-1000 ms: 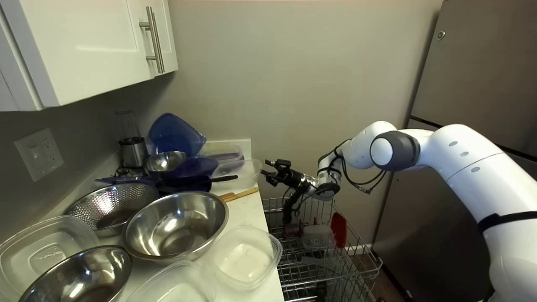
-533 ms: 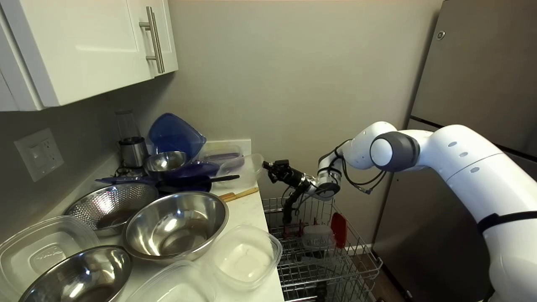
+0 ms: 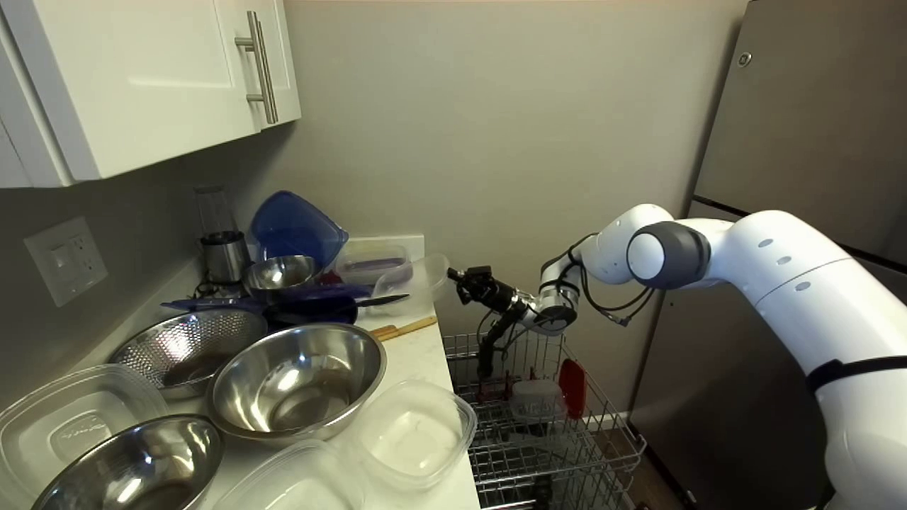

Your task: Put the clear bowl second from left in the dish washing machine rack

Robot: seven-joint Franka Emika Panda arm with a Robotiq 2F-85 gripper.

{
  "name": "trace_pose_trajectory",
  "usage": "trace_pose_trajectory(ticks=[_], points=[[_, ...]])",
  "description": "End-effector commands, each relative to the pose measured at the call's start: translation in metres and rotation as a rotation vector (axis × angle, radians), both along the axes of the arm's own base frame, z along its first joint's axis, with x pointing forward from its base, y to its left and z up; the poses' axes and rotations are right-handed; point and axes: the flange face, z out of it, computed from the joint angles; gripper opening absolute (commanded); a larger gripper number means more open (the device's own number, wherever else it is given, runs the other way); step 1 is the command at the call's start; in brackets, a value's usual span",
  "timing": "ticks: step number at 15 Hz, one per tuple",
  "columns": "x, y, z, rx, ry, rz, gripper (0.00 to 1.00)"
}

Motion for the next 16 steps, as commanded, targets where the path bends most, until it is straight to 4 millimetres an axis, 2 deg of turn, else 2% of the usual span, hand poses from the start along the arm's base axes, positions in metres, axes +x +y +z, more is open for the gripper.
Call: trace_pose_trajectory(ticks=[1,6,13,16], points=[[-0.001,-0.019,0.025,0.015,-0.044,-0.028,0.01],[0.002,-0.041,0.061,-0.060,-0.115,-0.015,0.01],[-0.004,-0.041,0.104,-0.224,-0.204,0.088,0.01],[-0.005,-0.044,0.119,-0.269,-0.254,0.075,0.01]])
